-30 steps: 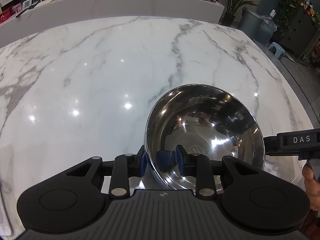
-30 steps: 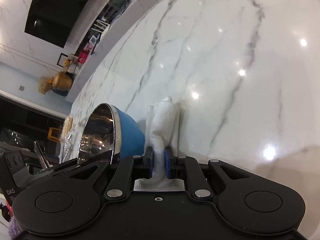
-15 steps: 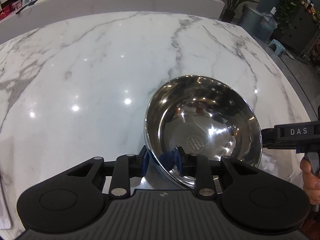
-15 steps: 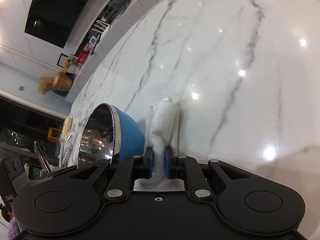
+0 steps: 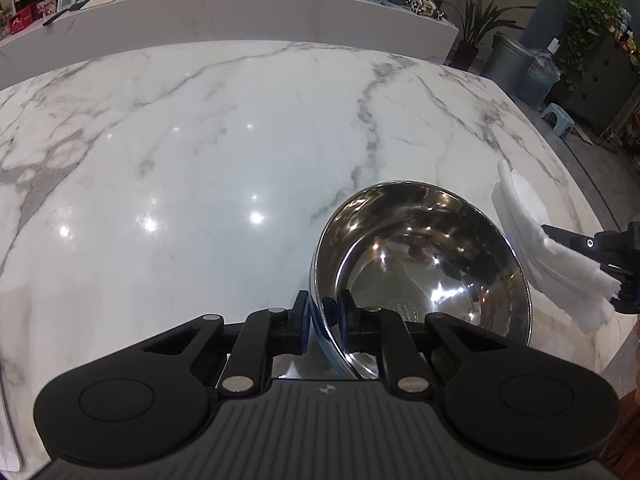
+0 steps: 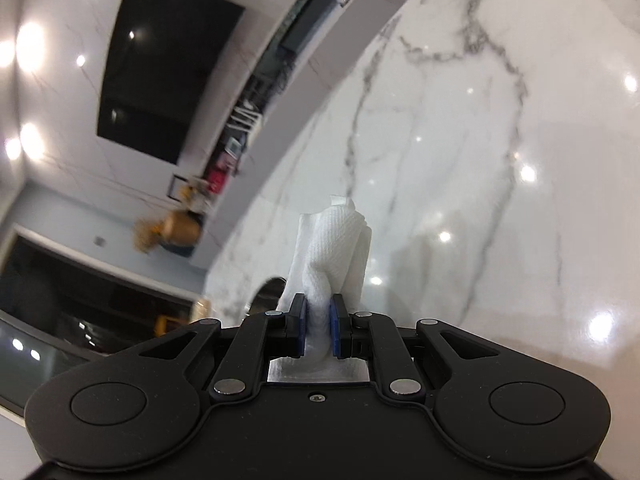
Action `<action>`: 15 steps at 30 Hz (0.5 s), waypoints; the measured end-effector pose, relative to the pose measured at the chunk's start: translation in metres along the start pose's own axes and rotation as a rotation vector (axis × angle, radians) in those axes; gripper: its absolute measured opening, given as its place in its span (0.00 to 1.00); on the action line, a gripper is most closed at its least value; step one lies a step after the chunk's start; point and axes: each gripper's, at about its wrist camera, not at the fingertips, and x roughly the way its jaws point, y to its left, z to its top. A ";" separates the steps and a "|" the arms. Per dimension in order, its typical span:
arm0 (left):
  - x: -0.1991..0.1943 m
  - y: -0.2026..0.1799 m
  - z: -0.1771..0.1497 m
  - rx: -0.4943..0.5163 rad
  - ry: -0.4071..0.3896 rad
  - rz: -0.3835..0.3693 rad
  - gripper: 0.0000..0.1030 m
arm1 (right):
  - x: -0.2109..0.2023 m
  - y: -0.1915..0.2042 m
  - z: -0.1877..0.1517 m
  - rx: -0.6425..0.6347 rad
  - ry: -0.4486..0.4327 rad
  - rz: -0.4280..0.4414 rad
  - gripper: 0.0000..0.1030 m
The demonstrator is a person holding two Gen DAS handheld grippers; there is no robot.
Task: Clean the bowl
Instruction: 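Wipe the blue bowl exterior with the cloth in the right gripper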
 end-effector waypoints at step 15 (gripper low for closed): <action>0.000 0.006 0.002 -0.009 -0.016 0.029 0.13 | 0.029 0.007 -0.011 -0.078 0.155 -0.106 0.11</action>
